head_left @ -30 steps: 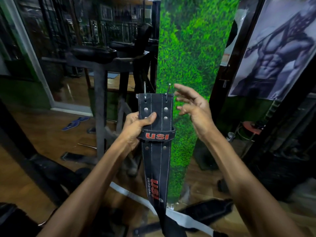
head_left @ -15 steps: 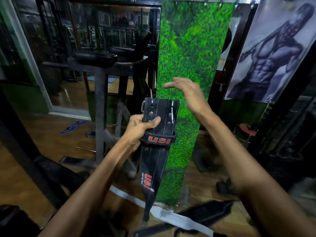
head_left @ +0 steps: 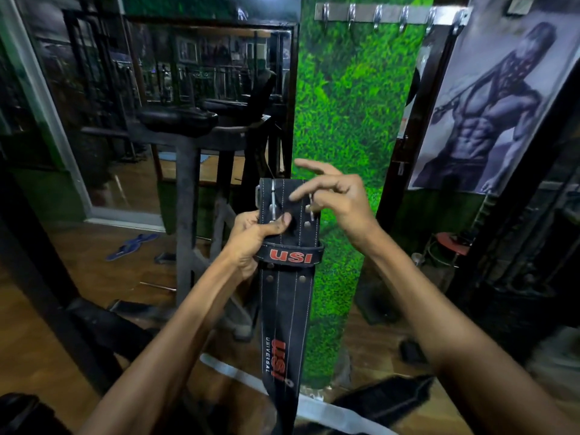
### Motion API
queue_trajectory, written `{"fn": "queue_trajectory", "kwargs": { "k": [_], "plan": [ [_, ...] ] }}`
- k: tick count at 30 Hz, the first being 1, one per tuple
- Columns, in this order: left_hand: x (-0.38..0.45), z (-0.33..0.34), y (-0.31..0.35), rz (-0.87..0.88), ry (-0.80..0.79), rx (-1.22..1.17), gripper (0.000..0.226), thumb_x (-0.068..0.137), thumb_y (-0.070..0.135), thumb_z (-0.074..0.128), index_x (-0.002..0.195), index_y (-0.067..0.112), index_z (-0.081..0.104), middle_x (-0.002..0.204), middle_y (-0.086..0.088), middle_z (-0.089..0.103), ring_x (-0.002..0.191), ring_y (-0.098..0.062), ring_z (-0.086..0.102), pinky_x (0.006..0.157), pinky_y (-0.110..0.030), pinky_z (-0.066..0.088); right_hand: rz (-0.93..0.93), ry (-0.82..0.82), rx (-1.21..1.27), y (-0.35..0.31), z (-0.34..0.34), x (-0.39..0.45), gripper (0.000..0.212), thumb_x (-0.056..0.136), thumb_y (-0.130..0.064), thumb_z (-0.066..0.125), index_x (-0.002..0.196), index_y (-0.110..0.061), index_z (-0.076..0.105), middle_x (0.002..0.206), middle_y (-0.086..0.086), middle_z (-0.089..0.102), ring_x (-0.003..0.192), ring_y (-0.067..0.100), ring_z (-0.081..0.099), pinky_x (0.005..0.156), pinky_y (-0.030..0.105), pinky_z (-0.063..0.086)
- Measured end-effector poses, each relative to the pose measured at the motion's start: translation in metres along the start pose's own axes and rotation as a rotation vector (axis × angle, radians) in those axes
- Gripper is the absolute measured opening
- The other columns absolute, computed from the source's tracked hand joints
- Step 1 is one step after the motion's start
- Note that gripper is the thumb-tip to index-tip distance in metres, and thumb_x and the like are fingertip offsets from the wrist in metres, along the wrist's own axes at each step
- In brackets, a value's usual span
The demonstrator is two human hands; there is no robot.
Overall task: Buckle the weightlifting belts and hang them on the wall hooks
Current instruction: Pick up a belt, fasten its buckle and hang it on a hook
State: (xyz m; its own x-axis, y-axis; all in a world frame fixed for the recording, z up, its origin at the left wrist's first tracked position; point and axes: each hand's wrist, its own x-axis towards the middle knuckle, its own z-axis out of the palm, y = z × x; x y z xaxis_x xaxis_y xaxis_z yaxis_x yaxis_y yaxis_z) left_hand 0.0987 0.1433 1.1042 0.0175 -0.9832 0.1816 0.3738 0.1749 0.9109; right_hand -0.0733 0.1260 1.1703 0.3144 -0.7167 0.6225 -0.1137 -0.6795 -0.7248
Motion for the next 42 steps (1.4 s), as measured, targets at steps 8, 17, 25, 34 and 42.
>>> {"fn": "queue_trajectory", "kwargs": {
  "k": [8,17,25,34,42],
  "plan": [
    [0.007,-0.009,0.017,-0.001,-0.030,-0.010,0.016,0.080,0.009,0.077,0.095,0.004,0.077,0.094,-0.016,0.079,0.081,-0.025,0.076,0.080,-0.042,0.064,0.824,-0.001,0.476,0.009,-0.009,0.007,0.035,0.092,-0.050,0.066,0.103,-0.017,0.070,0.090,0.003,0.073,0.083,0.021,0.071,0.079,0.036,0.062],
    [0.002,-0.009,-0.011,-0.031,-0.158,0.006,0.015,0.084,-0.003,0.070,0.096,0.004,0.076,0.088,-0.011,0.080,0.074,-0.019,0.076,0.069,-0.030,0.063,0.439,0.423,0.528,-0.002,-0.014,0.005,0.023,0.092,0.016,0.058,0.099,0.000,0.072,0.074,0.012,0.075,0.071,0.021,0.076,0.079,0.029,0.063],
    [0.032,0.007,0.020,-0.004,-0.077,-0.218,0.035,0.096,0.013,0.048,0.116,-0.011,0.065,0.099,-0.021,0.077,0.091,-0.027,0.074,0.096,-0.040,0.053,0.456,0.441,0.330,0.029,-0.019,0.013,0.034,0.088,0.016,0.063,0.079,-0.012,0.081,0.069,0.014,0.074,0.077,0.032,0.072,0.077,0.031,0.054],
    [0.102,0.060,0.023,0.259,0.145,0.431,0.024,0.102,0.021,0.061,0.083,0.016,0.075,0.075,0.003,0.076,0.071,-0.009,0.069,0.064,-0.027,0.055,0.380,0.469,0.349,0.064,-0.082,0.052,0.021,0.088,0.013,0.067,0.089,-0.007,0.075,0.069,0.009,0.076,0.068,0.020,0.076,0.062,0.021,0.057],
    [0.191,0.160,0.085,0.573,0.126,1.040,0.029,0.090,0.037,0.063,0.074,0.017,0.076,0.067,-0.001,0.072,0.067,-0.022,0.068,0.064,-0.032,0.050,0.040,0.485,-0.052,0.063,-0.205,0.125,0.019,0.088,0.005,0.073,0.105,-0.002,0.074,0.084,0.011,0.073,0.058,0.011,0.073,0.060,0.021,0.057]
  ]
}}
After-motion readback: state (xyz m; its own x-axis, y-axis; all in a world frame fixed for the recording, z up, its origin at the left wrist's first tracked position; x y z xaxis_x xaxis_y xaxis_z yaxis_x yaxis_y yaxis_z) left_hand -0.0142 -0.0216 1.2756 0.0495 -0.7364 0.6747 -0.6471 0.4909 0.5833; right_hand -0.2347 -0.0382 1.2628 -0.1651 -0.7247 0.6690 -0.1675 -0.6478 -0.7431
